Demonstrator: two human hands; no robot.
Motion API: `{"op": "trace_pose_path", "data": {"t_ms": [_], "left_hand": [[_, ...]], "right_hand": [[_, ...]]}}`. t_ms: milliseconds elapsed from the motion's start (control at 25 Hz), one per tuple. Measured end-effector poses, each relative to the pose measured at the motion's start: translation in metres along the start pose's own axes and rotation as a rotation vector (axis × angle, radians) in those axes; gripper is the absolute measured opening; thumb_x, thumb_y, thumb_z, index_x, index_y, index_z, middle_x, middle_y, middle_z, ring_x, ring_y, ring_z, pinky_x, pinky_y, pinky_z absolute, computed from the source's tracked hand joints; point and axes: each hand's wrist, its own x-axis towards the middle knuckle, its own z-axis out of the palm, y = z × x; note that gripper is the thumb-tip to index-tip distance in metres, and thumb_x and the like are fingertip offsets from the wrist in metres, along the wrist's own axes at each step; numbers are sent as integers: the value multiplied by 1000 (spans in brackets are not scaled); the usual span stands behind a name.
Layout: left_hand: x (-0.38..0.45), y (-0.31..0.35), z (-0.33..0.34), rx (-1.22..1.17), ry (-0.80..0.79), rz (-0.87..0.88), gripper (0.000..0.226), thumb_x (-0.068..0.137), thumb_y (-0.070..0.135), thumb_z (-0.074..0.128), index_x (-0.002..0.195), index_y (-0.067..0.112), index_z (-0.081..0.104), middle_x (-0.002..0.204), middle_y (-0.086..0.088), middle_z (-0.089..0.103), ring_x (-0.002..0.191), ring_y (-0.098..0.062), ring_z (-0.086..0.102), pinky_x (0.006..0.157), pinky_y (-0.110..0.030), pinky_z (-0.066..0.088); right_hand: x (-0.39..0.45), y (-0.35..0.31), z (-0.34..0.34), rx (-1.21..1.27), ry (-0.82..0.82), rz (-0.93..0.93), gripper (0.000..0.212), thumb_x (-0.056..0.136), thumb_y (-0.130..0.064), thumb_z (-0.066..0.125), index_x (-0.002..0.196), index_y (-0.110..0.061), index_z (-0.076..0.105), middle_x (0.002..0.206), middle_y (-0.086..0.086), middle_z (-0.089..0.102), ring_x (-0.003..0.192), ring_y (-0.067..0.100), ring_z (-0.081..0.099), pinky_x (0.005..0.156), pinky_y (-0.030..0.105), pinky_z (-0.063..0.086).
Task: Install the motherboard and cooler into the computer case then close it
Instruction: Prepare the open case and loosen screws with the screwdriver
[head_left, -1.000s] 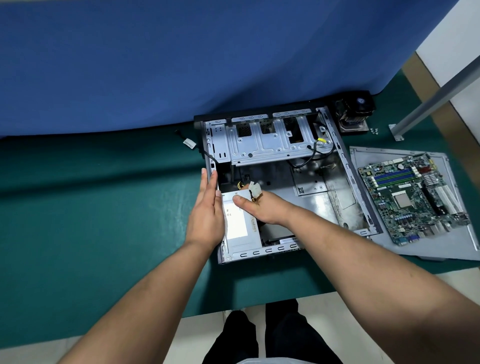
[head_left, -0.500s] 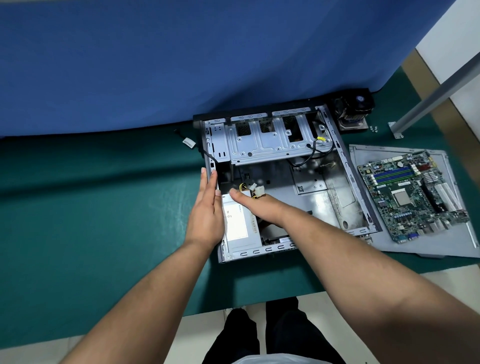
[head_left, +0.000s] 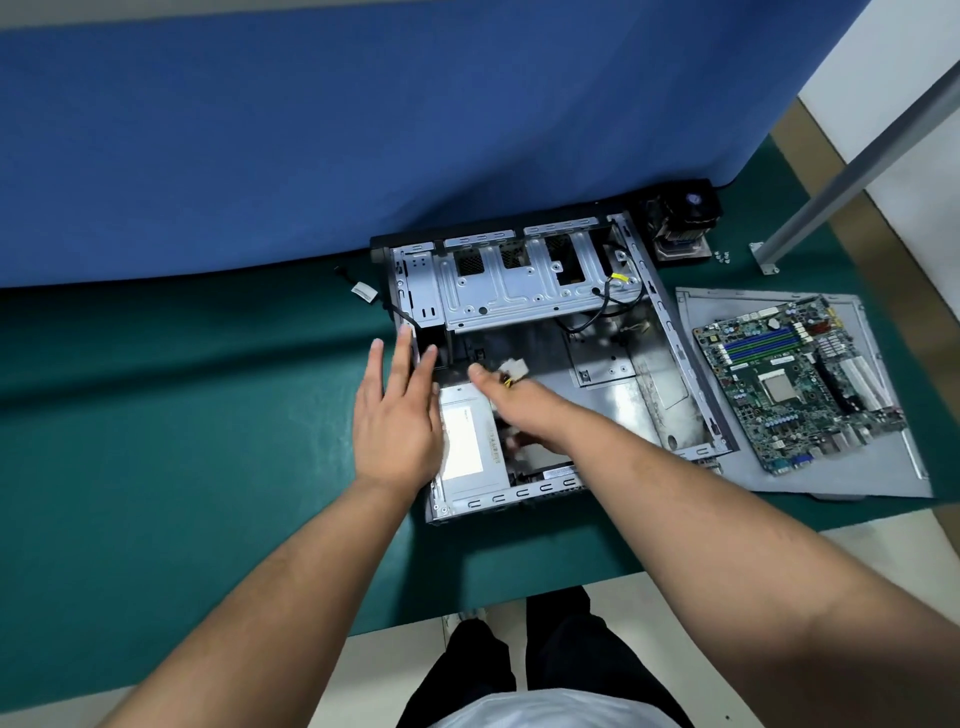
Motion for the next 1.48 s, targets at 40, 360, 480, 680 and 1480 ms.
{"op": "trace_pose_path", "data": {"t_ms": [40,360,480,680,1480], "left_hand": [[1,0,-2,70,5,96,45,107,33,42,151,26,47,165,5,33,157,-24,15,122,-45,20],[19,44,-3,323,-279,116,58,97,67,22,109,21,56,107,-2,69,111,-24,62,120,-52,12],[25,60,-1,337,-343,9,58,95,67,30,115,22,60,112,-2,68,114,-24,62,119,-53,8],[15,61,4,358,-210,26,48,93,54,28,111,23,60,110,1,68,108,-21,61,119,-50,13],[3,67,0,416,-308,77,39,92,38,45,124,20,58,121,-1,64,120,-24,57,121,-51,12]], "right_hand": [[-2,1,-8,132,35,-14,59,93,-71,53,122,-22,67,131,0,68,112,24,66,97,48,58],[-69,43,-60,-755,135,-323,70,80,-90,40,105,-29,62,104,-6,66,90,15,64,78,34,55],[-76,66,-55,-1269,-28,-409,88,68,-101,32,113,-28,52,112,-2,65,99,25,65,78,38,50],[-67,84,-50,-1423,183,-589,69,84,-89,30,97,-23,42,98,6,70,84,34,69,65,38,37],[-91,90,-33,-1200,74,-395,87,78,-94,35,123,-21,51,126,3,58,101,32,65,80,41,52]]}}
